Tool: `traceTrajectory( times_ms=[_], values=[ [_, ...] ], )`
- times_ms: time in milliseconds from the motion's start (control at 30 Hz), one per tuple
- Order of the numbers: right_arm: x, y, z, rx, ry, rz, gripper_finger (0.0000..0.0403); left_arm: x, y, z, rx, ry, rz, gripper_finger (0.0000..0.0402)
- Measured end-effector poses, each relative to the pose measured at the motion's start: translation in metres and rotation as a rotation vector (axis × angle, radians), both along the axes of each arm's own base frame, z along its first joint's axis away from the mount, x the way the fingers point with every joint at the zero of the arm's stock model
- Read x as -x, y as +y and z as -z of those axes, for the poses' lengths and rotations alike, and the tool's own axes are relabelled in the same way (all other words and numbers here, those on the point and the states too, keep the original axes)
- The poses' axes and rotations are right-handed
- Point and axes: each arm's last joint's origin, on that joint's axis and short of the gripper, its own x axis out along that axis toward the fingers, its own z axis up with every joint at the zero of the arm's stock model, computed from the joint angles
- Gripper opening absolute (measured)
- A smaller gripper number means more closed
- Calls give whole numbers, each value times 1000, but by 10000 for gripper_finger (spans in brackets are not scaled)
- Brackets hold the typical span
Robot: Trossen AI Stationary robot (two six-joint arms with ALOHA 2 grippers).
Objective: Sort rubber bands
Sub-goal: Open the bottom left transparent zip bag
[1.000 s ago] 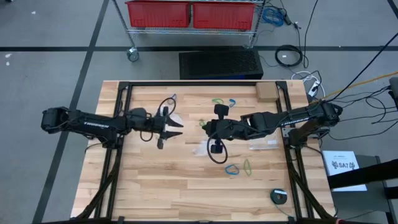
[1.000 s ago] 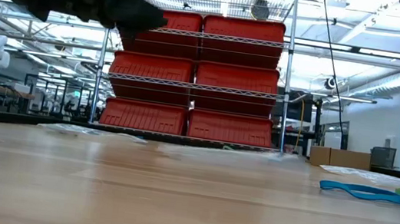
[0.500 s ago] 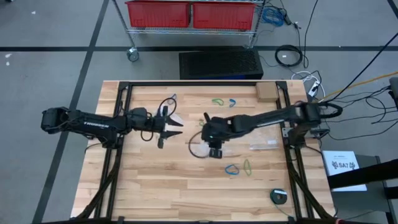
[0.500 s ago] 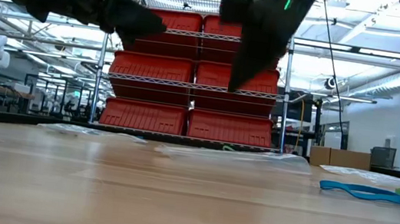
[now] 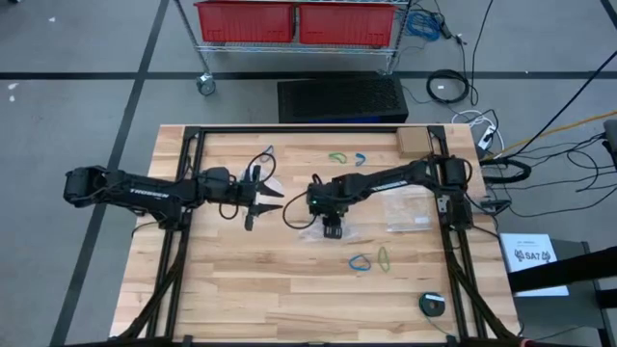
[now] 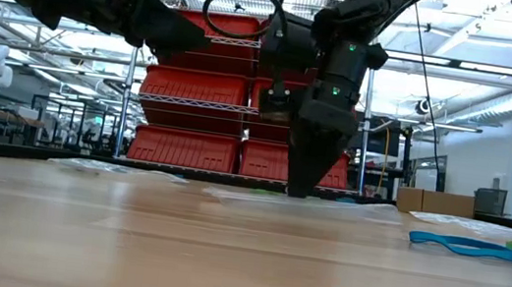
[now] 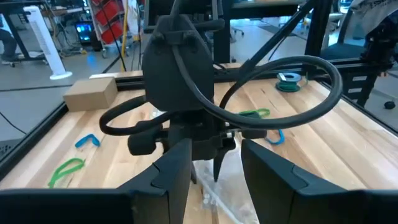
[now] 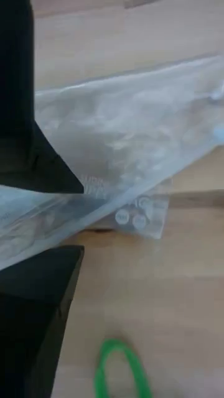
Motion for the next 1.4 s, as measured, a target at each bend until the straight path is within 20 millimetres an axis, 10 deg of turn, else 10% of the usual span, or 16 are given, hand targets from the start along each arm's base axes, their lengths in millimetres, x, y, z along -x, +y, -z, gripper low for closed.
traceTrajectory(
  times_ms=[233,533,1100,1400],
  values=[
    [1,3,-1,12,3,-29,16,0,0,0,0,0,0,148],
    [10,28,-27,79,-9,-65,2,0,2,0,-11,4,-60,148],
    [38,6,6,69,108,109,147,0,2,1,-15,12,-70,148],
    [33,20,1,137,112,44,10,0,3,0,-19,6,-89,148]
  ],
)
